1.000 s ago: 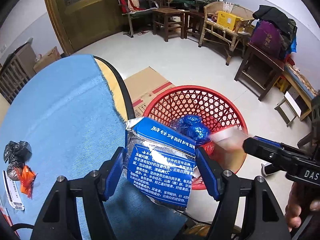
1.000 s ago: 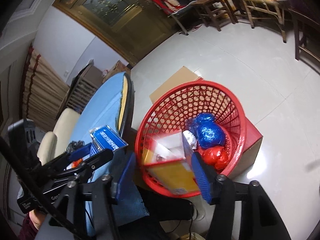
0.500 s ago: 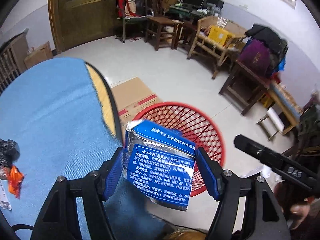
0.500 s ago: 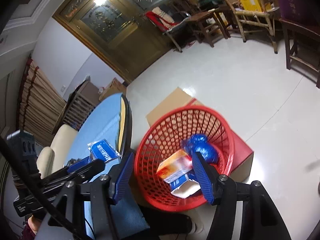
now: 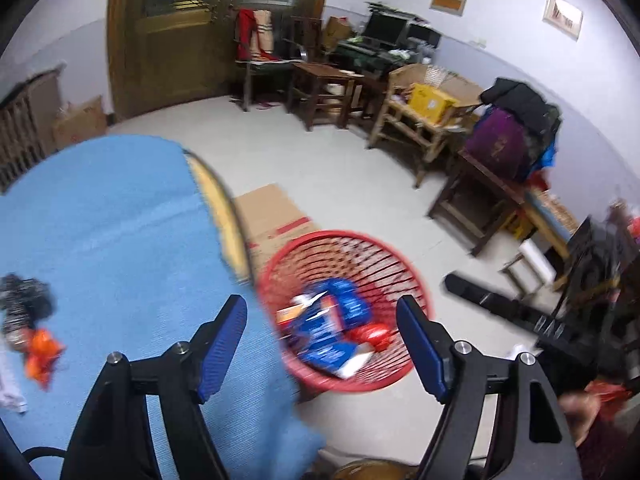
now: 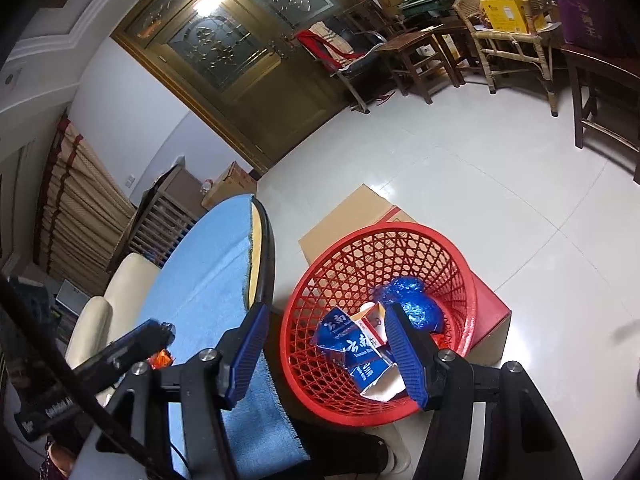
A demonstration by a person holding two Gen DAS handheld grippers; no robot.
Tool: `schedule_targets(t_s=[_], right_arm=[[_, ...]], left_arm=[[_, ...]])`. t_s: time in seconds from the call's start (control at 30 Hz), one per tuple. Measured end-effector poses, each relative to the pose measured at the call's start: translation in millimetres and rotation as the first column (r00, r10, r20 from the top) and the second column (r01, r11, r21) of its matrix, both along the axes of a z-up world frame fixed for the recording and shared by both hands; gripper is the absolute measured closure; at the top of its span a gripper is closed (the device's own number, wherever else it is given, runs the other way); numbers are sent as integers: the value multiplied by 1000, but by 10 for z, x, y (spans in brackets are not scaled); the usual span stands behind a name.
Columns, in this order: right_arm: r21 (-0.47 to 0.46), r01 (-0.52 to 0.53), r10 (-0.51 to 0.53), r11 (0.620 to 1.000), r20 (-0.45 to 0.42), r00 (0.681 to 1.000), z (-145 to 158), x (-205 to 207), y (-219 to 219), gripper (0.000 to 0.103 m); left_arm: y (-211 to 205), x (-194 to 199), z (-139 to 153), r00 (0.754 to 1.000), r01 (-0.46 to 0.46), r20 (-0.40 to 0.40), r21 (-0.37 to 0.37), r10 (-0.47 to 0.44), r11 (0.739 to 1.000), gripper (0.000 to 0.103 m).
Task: Collect trash
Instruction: 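Release the red-and-white box and blue carton into the red basket, then grasp the white medicine box with the right tool while the left tool reaches the clear tray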
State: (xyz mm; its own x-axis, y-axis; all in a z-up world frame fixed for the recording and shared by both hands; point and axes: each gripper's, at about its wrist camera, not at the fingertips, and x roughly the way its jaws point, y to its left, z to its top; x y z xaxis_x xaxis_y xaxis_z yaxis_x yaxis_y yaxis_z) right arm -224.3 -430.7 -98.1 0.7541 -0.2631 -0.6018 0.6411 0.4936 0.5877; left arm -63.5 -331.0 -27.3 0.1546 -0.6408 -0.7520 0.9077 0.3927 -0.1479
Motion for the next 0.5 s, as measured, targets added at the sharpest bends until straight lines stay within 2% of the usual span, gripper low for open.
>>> schedule_targets(t_s=[0.17,0.27,0.33,0.4,0.5], right_arm=[[4,-38,39,999,-8,999,9,149,76,39],[10,-93,93,996,-13,996,15,344,177,39],[2,-137,137,991,-19,990,26,507,274,39],[-7,-199,198,980,-30,980,50,720,411,39],[-30,-306,304,951,-53,951,97,1092,691,39]], left_arm=[[588,210,-68,990,-136,38,36,134,990,26],[1080,439,-118,959,-277,70,51,274,959,26],[1434,610,-144,924,-378,83,56,373,924,26],[1821,797,-170,875,-482,79,49,478,875,26],[2510,1055,-235,767,-640,73,37,637,767,26]])
